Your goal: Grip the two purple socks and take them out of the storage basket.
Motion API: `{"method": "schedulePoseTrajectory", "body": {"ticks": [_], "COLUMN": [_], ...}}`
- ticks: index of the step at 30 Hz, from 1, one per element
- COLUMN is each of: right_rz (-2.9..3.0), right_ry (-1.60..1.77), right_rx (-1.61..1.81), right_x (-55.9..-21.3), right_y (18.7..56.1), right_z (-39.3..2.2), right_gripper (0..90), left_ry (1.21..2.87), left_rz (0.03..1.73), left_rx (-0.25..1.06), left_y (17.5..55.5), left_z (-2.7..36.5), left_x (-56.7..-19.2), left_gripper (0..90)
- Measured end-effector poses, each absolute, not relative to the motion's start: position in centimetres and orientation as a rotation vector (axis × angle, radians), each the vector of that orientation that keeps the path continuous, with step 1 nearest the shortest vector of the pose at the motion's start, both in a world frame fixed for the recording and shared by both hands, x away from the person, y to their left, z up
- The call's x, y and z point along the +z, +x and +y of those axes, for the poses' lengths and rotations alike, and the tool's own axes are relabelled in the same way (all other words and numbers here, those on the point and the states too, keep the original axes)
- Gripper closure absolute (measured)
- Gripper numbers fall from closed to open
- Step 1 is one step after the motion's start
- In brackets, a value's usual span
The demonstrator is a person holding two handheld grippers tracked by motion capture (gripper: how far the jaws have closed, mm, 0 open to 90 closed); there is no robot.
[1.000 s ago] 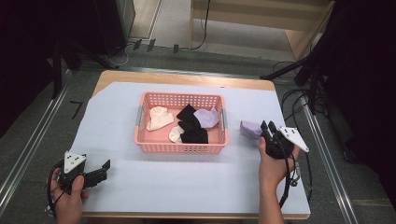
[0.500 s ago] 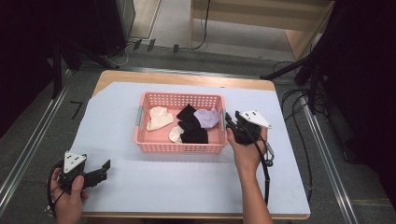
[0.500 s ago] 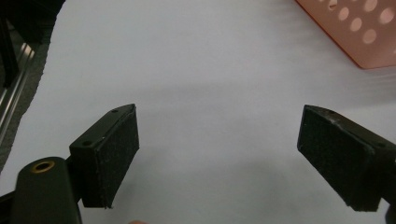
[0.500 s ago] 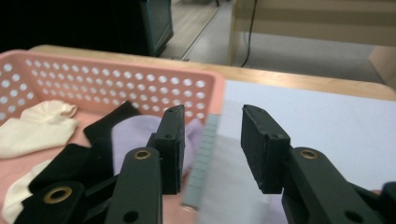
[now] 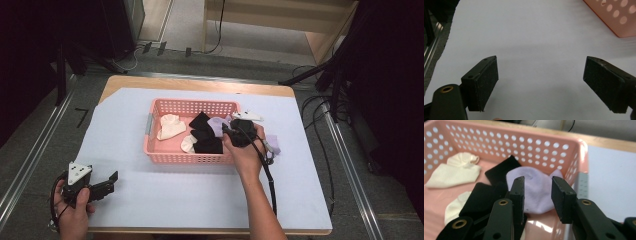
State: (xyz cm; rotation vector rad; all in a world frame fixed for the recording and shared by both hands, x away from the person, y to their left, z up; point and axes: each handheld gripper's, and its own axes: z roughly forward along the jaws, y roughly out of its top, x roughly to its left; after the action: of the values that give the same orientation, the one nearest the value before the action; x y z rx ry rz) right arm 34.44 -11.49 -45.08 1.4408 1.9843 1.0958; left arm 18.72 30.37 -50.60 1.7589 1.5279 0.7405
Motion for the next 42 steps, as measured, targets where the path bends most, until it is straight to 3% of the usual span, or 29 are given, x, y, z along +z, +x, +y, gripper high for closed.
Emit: {"method": "schedulePoseTrajectory", "body": {"ticks": [19, 29, 33, 42], "right_rz": [2.161, 2.249, 2.252, 2.217], "right_ry": [1.500, 1.483, 1.480, 1.528], "right_rx": [0.887, 0.679, 0.605, 0.579], "right_x": [-46.3, -46.9, -47.0, -46.8], "right_y": [36.3, 36.7, 36.9, 37.3], "right_z": [-8.3, -7.3, -6.9, -6.9], "right_gripper": [63.0, 57.2, 58.4, 70.0], "left_ry": [1.759, 1.763, 1.759, 1.761], "left_rz": [1.529, 1.528, 1.526, 1.525], "left_rx": [0.734, 0.739, 0.739, 0.739], "left_y": [18.8, 18.8, 18.8, 18.8], "left_z": [30.4, 30.4, 30.3, 30.3], "left_x": [-50.6, -50.6, -50.6, -50.6], "left_gripper": [13.6, 13.6, 13.7, 13.7]}}
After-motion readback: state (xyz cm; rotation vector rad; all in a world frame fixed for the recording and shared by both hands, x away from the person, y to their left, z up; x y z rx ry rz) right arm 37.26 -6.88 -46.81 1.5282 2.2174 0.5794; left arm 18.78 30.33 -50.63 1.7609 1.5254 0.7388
